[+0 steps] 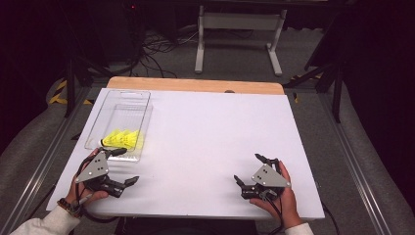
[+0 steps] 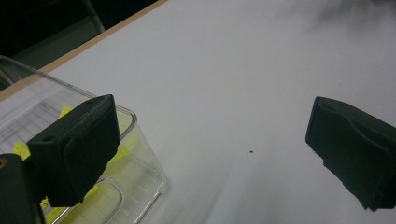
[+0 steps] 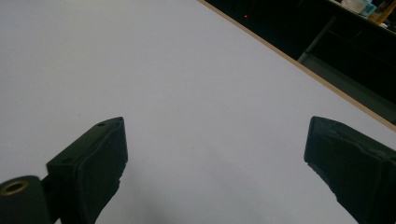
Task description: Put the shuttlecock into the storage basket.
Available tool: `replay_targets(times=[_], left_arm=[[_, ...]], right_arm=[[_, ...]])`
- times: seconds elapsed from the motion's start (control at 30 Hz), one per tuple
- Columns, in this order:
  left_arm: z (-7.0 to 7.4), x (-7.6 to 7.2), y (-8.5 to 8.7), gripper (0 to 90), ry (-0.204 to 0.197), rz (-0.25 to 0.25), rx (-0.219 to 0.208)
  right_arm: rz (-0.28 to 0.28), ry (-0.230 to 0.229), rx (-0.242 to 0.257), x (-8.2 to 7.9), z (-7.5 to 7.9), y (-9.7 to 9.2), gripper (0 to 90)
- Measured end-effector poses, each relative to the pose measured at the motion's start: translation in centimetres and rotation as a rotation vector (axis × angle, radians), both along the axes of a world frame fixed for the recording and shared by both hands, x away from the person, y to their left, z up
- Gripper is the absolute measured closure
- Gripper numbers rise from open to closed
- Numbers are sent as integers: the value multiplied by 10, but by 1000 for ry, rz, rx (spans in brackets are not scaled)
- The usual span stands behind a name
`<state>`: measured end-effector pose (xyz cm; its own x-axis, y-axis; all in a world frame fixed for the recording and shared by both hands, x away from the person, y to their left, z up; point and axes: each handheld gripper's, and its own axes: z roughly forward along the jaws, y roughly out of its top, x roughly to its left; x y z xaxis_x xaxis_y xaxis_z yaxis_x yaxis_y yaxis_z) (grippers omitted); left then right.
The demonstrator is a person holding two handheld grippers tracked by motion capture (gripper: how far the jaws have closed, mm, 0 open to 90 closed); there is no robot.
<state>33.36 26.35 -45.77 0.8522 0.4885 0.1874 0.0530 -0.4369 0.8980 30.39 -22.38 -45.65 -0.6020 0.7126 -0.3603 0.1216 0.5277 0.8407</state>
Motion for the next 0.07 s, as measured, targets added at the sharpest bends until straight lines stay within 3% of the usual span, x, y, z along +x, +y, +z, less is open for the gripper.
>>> replay_targets(times=[0.07], left_arm=[[0, 0, 0, 38, 3, 1, -2]], right_arm=[[1, 0, -2, 1, -1, 0, 71]])
